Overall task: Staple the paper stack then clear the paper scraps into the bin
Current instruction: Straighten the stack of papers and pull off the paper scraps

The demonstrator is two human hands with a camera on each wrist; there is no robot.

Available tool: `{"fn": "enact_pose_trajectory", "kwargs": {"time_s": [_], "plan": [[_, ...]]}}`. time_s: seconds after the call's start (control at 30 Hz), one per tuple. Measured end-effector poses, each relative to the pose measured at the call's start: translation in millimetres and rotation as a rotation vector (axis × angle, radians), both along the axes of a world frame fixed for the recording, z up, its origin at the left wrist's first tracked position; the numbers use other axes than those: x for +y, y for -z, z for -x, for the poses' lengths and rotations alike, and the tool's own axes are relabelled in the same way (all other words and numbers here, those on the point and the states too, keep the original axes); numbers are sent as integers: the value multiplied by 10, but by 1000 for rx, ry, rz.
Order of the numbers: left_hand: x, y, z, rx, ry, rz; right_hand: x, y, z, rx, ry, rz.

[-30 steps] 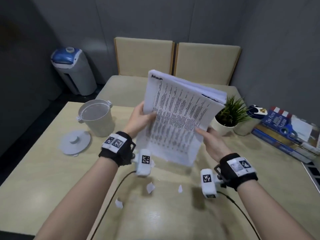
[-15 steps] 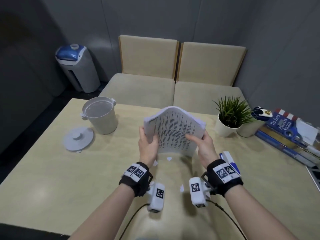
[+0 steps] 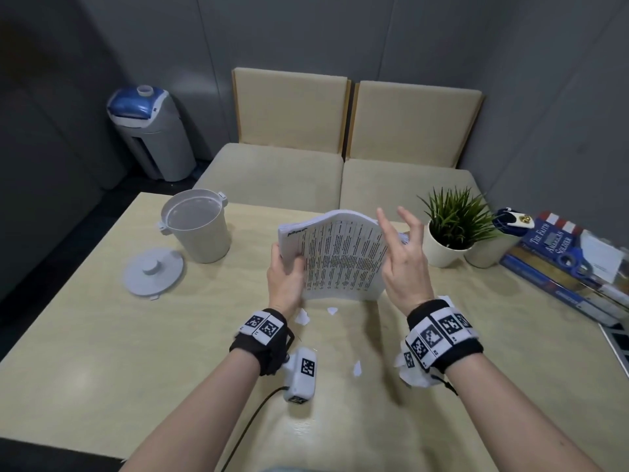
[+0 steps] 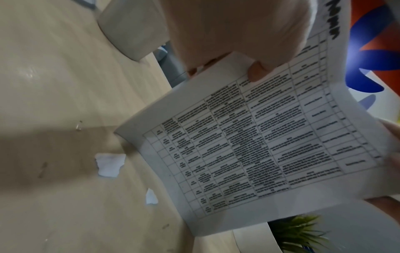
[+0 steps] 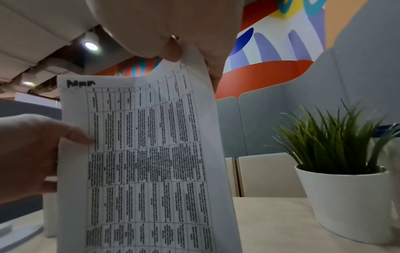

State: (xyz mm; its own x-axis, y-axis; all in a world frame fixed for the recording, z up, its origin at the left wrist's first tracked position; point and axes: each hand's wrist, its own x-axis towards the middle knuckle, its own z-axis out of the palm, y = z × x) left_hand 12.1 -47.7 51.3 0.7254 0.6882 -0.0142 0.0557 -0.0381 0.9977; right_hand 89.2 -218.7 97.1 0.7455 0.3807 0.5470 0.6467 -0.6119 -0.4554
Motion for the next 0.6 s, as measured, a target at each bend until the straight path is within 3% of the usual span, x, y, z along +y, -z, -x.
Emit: {"fn": "enact_pose_trajectory", "kwargs": {"time_s": [0.13,0.27,0.37,0.47,0.6], "plan": [[34,47,-34,30,4,-22,28,29,-41,76,-52,-151],[71,112,-78,50,19,-37,42,82,-48,377,39,-499],[85,110,-99,60,42,-53,60,133,-106,585,73,-560],[96,22,-149,53,34,-46,77,21,-227,542,101,-454],[86,-395,-156,-19,68,-99,41,-376,-368,476,34,-578]]}}
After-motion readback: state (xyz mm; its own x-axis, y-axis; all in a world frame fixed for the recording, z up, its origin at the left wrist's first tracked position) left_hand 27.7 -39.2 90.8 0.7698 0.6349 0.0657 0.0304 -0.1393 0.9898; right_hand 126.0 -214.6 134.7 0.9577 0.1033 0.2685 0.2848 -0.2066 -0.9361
